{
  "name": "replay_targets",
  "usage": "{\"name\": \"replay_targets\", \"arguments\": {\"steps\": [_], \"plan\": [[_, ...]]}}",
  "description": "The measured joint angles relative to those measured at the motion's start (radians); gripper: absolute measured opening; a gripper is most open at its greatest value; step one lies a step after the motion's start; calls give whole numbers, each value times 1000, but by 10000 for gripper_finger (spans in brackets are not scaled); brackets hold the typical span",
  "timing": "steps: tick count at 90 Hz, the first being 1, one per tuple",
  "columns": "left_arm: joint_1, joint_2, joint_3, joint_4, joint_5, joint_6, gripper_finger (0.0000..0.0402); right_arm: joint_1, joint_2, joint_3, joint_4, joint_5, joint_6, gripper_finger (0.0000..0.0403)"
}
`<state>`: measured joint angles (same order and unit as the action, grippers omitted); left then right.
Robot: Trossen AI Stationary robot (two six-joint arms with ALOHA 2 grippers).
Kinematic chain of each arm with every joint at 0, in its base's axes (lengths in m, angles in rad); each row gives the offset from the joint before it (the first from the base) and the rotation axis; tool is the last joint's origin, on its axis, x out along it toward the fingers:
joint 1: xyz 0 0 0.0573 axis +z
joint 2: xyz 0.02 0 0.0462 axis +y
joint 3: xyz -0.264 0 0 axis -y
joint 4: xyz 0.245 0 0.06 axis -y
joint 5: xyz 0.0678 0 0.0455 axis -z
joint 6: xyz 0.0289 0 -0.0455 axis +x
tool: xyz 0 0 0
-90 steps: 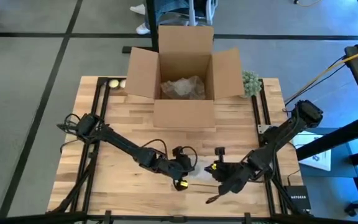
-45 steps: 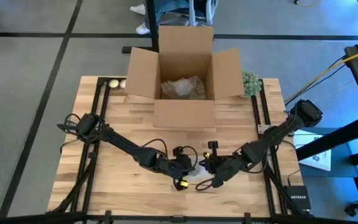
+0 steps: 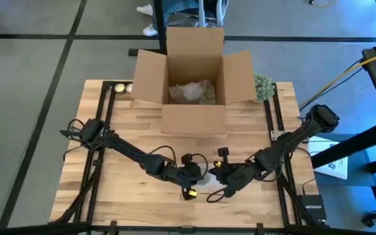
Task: Wrap mug
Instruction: Wrap the mug with the bubble wrap
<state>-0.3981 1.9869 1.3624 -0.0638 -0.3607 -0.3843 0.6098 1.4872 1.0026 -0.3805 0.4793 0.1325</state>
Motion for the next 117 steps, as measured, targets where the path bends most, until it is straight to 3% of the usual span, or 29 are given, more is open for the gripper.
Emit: {"name": "replay_targets", "arguments": {"steps": [23,37,58,88,104,117], "plan": [[0,0,-1,2,1,1,0,6,-27,-17,-193,0,121,1],[0,0,-1,4,2,0,0,5,-20,-101,-21,2,113,1],[0,0,-1,4,2,-1,0,5,-7,-102,183,-14,37,1],[1,0,-2,11,1,-1,0,3,64,-97,282,-16,-42,1],[2,0,-2,14,2,-1,0,5,19,-19,120,-9,-56,1],[2,0,-2,14,3,-1,0,13,-14,17,-77,-46,29,1]]}}
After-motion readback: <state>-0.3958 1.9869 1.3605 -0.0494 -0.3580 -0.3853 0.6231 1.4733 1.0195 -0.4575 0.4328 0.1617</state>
